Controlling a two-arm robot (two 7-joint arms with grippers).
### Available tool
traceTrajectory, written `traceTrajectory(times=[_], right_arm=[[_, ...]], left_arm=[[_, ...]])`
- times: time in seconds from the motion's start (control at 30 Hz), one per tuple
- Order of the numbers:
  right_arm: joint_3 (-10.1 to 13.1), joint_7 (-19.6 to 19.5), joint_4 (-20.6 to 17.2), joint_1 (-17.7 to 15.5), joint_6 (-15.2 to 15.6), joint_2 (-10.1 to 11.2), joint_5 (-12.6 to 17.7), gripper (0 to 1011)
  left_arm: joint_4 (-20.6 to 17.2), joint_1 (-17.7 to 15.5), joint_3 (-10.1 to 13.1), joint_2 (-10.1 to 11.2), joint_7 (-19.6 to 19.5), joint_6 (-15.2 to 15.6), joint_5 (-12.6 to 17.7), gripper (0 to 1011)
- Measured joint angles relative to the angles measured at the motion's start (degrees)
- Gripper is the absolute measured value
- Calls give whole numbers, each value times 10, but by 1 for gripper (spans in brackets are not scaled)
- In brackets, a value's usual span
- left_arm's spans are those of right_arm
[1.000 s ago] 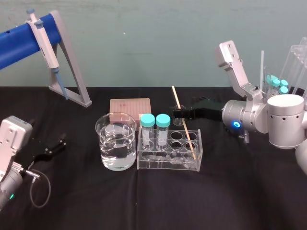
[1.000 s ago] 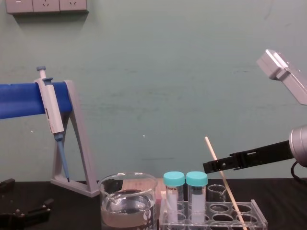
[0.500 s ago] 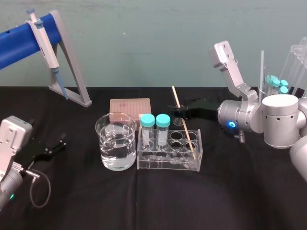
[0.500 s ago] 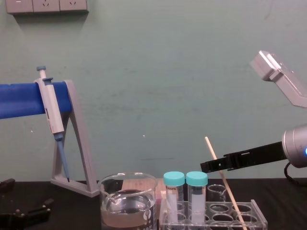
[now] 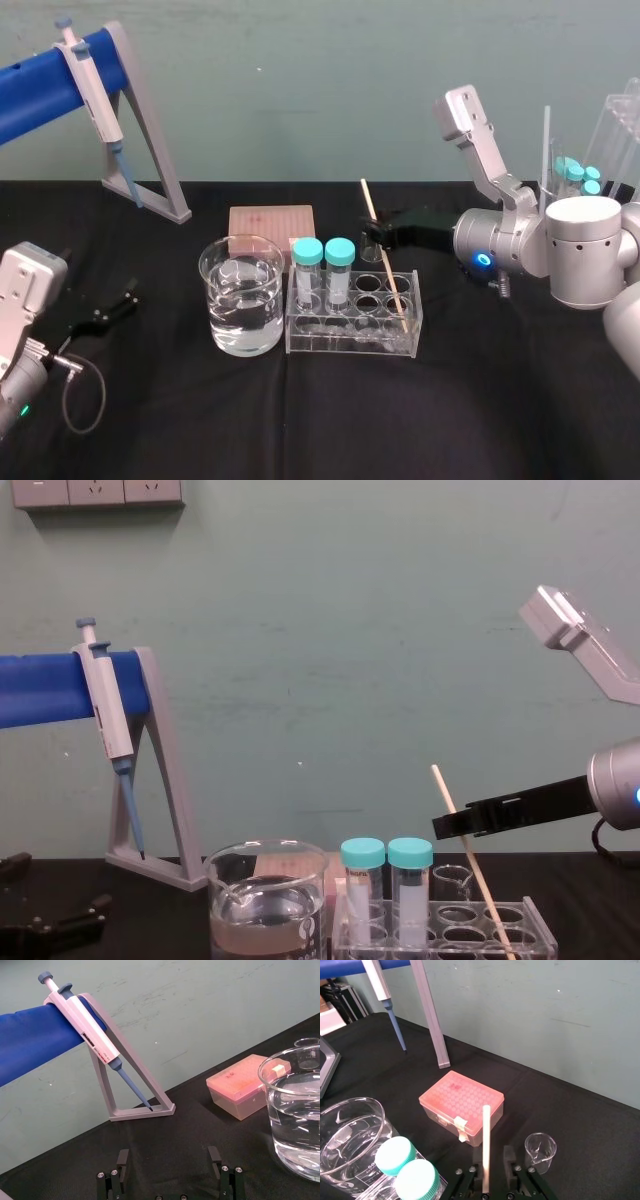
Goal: Hold the thermometer with one hand and immerse one end into the beaker, then reinsert it into the test tube rack.
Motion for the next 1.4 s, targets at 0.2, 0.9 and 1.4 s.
traceTrajectory(times=[0.2,0.9,1.4], right_arm=[[2,0,-1,-1,2,-1,-4,123],[23,5,-12,-15,0,1,4,54],[65,-1,-100,-67,-46,30,51,53]], left_arm=[[0,0,0,0,0,0,0,1004],[0,0,0,0,0,0,0,1004],[0,0,0,0,0,0,0,1004]])
